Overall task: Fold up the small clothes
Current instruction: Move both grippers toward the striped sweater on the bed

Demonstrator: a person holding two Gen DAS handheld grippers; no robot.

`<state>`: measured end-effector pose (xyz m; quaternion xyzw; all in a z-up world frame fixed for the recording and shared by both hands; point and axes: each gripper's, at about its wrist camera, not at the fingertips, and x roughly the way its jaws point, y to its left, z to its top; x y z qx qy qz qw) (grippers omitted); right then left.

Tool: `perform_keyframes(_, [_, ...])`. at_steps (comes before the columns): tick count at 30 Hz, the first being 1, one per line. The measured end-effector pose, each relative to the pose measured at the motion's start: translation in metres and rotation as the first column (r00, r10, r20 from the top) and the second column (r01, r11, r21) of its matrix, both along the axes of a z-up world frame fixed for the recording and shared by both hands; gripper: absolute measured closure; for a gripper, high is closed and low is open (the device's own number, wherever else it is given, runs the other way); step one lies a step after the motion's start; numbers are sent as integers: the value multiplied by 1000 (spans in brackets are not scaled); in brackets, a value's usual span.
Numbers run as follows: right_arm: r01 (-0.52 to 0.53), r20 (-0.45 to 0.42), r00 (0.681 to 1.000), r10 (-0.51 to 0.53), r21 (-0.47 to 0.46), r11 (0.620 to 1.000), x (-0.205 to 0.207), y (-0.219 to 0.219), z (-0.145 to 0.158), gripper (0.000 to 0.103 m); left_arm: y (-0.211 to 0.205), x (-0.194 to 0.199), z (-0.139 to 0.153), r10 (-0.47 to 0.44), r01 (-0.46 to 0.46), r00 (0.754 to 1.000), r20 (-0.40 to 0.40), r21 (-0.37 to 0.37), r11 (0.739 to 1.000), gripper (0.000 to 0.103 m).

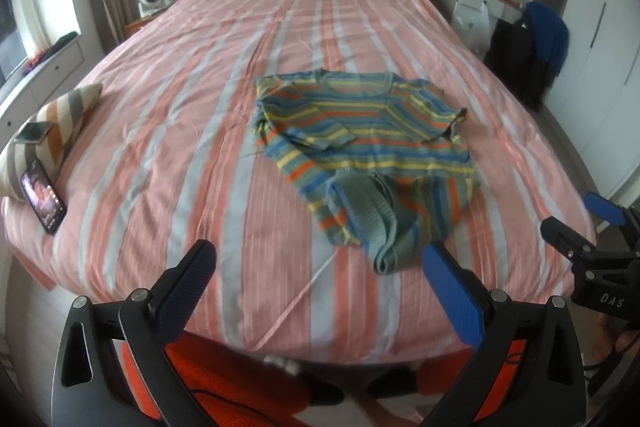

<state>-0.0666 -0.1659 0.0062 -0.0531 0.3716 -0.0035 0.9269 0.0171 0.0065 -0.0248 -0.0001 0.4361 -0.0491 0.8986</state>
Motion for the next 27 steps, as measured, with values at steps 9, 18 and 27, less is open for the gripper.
perform_keyframes(9, [38,-14,999,-39,-33,999,0,-8,-1,0,-10,-4,0,-20,20,1000,4,30,999,0])
perform_keyframes(18, [65,-45,997,-67,-48,997,-2,-15,-8,0,-15,-6,-3,-27,28,1000,-4,41,999,0])
perform_keyframes(27, [64,-57,996,-69,-76,995,-2,-13,-10,0,-15,-7,-6,-28,28,1000,-9,46,999,0])
